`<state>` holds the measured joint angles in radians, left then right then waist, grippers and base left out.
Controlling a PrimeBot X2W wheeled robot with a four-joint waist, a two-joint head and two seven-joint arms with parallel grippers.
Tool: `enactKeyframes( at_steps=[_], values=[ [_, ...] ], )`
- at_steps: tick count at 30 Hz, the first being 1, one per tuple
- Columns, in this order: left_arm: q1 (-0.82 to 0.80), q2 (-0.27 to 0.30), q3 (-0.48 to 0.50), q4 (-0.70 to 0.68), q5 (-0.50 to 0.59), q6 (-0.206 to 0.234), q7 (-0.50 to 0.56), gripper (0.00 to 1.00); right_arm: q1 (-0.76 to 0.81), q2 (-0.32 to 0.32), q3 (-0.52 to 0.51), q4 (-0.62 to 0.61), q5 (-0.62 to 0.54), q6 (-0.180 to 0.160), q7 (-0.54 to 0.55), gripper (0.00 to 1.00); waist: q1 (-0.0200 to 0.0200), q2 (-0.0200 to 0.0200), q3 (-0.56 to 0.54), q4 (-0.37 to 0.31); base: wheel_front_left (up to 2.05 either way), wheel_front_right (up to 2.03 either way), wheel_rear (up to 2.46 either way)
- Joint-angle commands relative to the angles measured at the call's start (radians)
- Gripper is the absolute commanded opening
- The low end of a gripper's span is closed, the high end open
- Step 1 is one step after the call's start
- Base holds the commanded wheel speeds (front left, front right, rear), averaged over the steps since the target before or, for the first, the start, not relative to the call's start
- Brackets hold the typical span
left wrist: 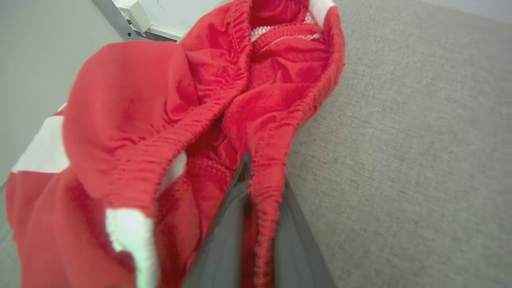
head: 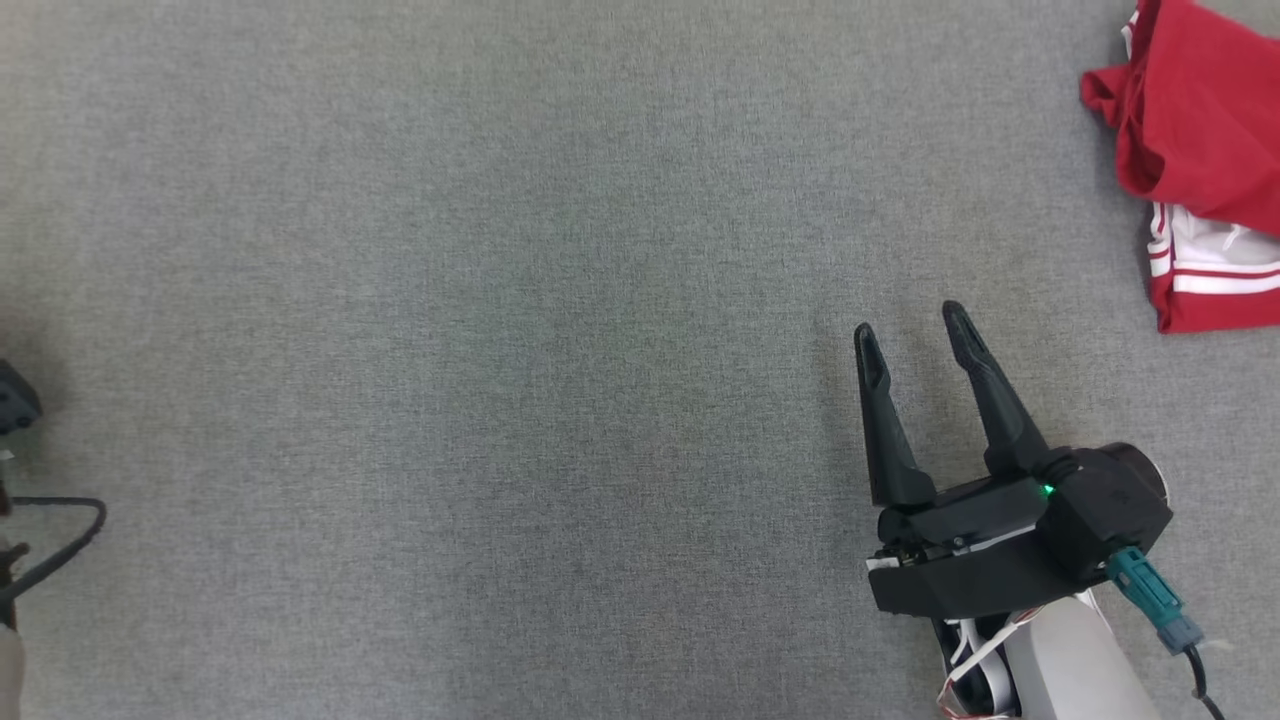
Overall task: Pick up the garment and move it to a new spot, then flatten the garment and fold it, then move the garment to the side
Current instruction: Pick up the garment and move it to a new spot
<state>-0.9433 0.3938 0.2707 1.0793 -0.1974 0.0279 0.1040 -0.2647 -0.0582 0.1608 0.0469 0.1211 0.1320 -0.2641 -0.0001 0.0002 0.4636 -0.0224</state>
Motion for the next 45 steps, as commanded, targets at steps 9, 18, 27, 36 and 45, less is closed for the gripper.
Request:
enactKeyframes(
  at_steps=[9,18,27,36,45],
  values=[
    [0.007,-0.029,0.013,-0.061,-0.046,-0.047,-0.154,0.0,0.032,-0.001,-0.008,0.016,0.006,-0.002,0.0,1.0,0.0001,-0.0002,-0.09,0.015,0.0,0.0,0.0],
    [-0.028,-0.068,-0.032,-0.23,-0.075,-0.126,-0.245,0.0,0.074,0.004,-0.029,0.021,0.008,-0.002,0.0,1.0,0.0001,-0.0002,-0.179,0.014,0.0,0.0,0.0],
    [-0.023,-0.136,-0.143,-0.593,-0.098,-0.15,-0.138,0.0,0.103,0.008,-0.034,0.029,0.041,-0.002,0.0,1.0,0.0001,-0.0002,-0.228,-0.068,0.0,0.0,0.0],
    [-0.001,-0.263,-0.265,-0.851,-0.136,-0.147,0.008,0.0,0.118,0.008,-0.031,0.04,0.102,-0.002,0.0,1.0,0.0001,-0.0002,-0.25,-0.182,0.0,0.0,0.0],
    [0.035,-0.34,-0.407,-0.843,-0.255,-0.131,-0.003,0.0,0.123,0.008,-0.037,0.048,0.113,-0.002,0.0,1.0,0.0001,-0.0002,-0.247,-0.237,0.0,0.0,0.0]
  ],
)
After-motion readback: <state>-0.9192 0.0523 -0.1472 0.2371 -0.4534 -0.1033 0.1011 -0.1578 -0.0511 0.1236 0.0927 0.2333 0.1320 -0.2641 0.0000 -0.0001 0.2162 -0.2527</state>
